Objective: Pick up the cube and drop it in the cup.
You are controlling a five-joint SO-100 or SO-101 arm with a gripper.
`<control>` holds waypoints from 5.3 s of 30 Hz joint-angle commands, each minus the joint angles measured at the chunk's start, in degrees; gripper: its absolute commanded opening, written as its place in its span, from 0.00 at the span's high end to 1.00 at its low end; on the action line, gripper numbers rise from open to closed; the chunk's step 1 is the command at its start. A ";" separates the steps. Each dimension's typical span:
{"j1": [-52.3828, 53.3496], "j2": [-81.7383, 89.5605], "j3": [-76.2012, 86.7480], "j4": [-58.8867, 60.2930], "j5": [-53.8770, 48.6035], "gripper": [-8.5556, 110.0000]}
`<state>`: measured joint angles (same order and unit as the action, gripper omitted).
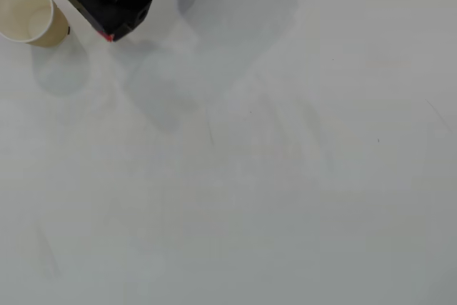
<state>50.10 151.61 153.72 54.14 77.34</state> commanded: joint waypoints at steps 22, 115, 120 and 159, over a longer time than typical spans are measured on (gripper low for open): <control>11.16 -0.79 -24.35 -18.90 0.09 0.90; 22.15 -20.04 -29.36 -23.73 5.01 0.93; 21.62 -20.13 -29.97 -23.73 5.10 0.93; 20.48 -20.30 -27.69 -14.24 5.27 0.93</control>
<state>70.93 130.78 133.42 40.08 81.91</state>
